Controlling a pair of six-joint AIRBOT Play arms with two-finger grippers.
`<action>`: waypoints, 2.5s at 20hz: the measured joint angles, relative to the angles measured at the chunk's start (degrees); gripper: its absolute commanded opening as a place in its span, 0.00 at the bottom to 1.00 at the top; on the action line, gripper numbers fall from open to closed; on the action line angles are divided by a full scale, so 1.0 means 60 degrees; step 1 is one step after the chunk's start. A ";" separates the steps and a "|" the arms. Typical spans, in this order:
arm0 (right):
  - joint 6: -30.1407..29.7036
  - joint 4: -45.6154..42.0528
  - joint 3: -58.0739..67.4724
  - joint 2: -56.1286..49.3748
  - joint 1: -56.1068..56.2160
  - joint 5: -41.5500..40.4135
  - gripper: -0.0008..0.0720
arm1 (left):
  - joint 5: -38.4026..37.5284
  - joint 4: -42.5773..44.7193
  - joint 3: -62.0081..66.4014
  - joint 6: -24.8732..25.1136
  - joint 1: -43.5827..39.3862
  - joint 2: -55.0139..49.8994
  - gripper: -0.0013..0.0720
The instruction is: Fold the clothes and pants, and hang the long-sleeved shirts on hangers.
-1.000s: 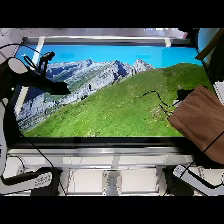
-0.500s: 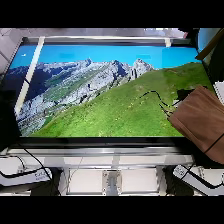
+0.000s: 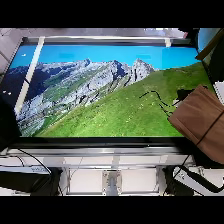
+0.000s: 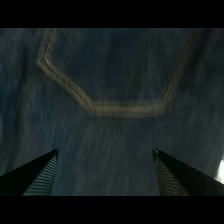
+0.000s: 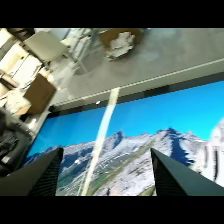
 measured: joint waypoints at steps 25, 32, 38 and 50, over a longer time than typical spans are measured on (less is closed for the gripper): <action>0.2481 -0.2816 0.0004 -0.0543 0.2874 0.0750 0.85 | -0.1435 -0.2262 0.3745 0.2299 0.0991 -0.3563 0.05; 0.2371 -0.3989 0.0627 -0.0415 0.2710 0.3140 0.85 | -0.3184 -0.6550 0.3734 0.3577 -0.0911 -0.2291 0.05; 0.1614 -0.6488 0.0943 -0.0412 0.2663 0.5890 0.62 | -0.4568 -0.7865 0.3450 0.3723 -0.4663 -0.1934 0.05; -0.0783 -0.7712 -0.0747 -0.0430 0.2659 0.4641 0.63 | -0.2382 -0.6473 0.2765 0.2040 -1.2426 -0.2524 1.00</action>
